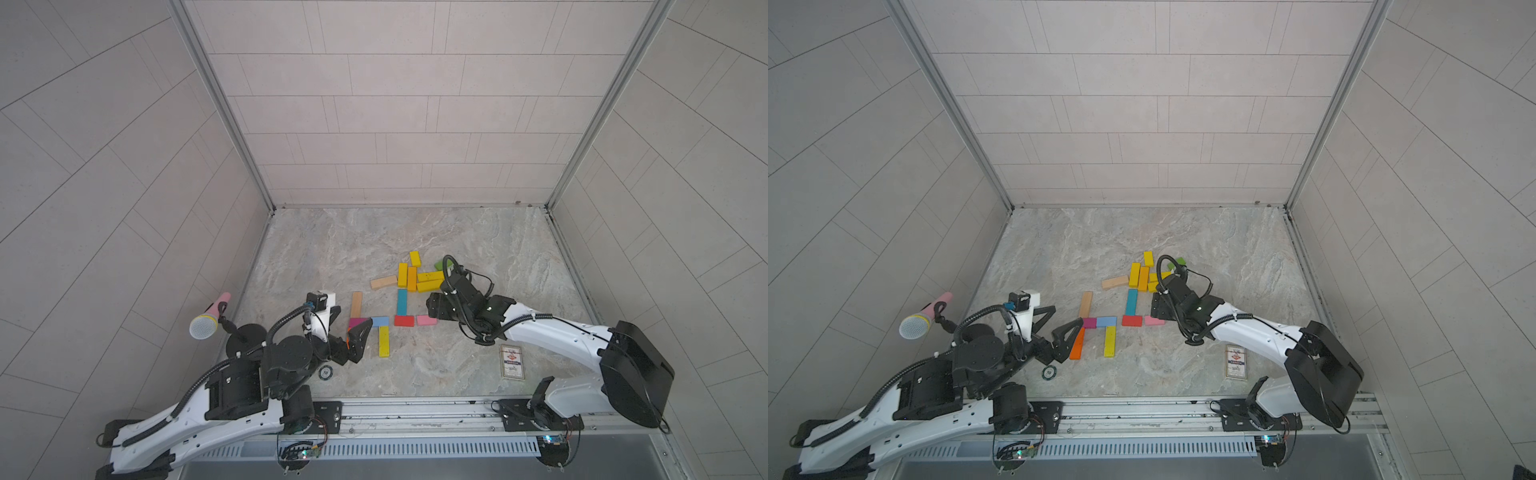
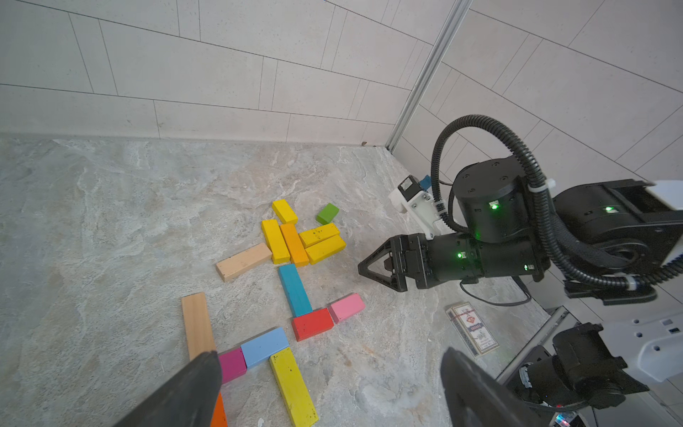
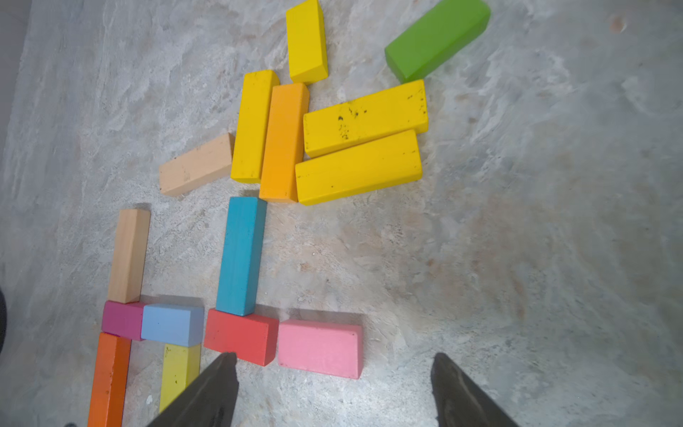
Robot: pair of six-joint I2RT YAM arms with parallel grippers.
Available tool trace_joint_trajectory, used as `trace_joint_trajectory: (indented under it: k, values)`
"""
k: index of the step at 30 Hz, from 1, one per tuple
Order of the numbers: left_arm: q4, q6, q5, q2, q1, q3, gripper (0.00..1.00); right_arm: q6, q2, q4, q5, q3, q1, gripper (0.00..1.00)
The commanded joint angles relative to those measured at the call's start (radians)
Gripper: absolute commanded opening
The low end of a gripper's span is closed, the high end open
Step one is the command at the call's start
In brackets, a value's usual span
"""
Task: Assemble the letter h with building blocks
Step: Assemble the building block at the center of the board.
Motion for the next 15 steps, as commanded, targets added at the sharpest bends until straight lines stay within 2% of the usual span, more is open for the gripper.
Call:
trace_joint_trajectory:
  k: [1, 6, 15]
  values:
    - [0.007, -0.001, -0.006, -0.001, -0.001, 0.006, 1.0, -0.092, 0.013, 0.088, -0.226, -0.026, -0.026, 0.84]
    - [0.008, 0.001, -0.008, 0.004, -0.002, 0.01, 1.0, -0.088, 0.065, 0.07, -0.239, -0.018, -0.034, 0.83]
    - [0.001, -0.001, -0.008, 0.001, -0.002, 0.015, 1.0, -0.047, 0.164, 0.165, -0.28, -0.043, -0.044, 0.82]
